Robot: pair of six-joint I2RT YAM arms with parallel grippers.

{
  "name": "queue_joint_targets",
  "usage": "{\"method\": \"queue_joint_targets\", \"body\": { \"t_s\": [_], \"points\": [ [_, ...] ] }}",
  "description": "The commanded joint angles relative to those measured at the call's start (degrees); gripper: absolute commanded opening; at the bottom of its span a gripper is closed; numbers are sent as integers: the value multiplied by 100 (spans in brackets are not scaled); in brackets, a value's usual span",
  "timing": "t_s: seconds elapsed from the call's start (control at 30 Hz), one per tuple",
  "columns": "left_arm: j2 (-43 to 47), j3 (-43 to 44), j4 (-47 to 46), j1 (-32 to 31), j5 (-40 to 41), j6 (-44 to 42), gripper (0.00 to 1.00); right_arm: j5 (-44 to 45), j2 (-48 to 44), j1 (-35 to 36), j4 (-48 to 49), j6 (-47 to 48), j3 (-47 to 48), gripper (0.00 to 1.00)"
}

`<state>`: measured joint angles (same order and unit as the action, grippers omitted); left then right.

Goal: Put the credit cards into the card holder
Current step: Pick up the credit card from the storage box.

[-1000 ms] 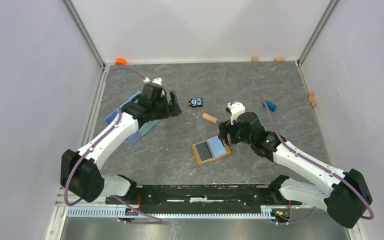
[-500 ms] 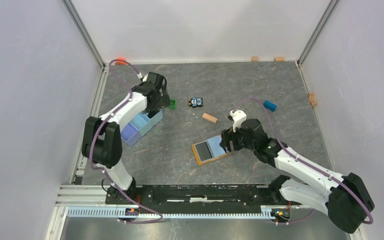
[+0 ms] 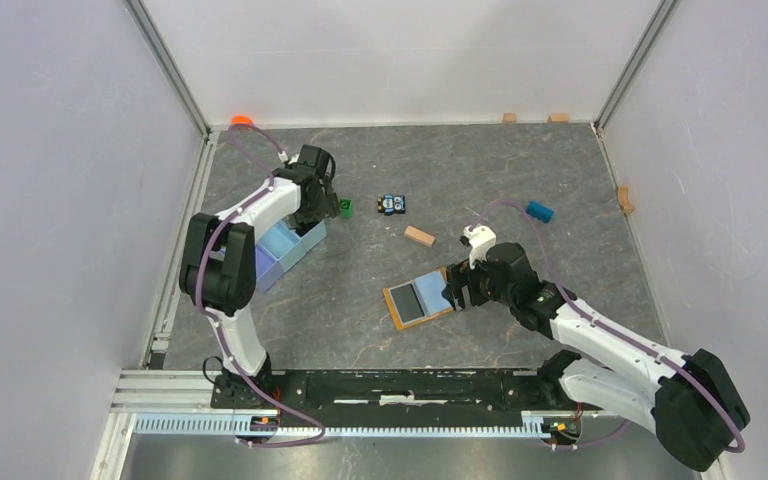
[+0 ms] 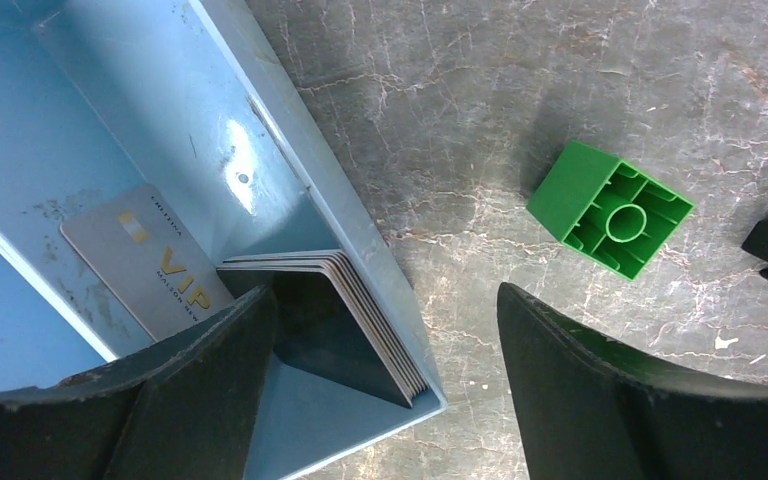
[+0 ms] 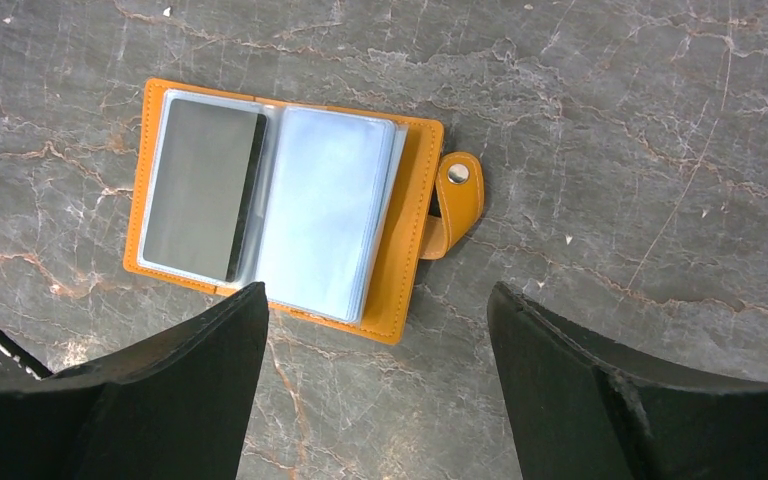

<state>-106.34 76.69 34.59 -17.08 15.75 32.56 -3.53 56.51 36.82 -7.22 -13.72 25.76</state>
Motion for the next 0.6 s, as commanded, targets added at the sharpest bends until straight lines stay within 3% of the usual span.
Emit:
{"method": "queue_joint_targets", "body": {
  "t_s": [0.0,0.57],
  "points": [
    [15,225,-406,3,-388,41,86,-100,9,-41,261,-62,-62,85],
    [176,233,-812,3,-854,-71,73,-240,259,-52,355,-198,-53,83]
  ]
}}
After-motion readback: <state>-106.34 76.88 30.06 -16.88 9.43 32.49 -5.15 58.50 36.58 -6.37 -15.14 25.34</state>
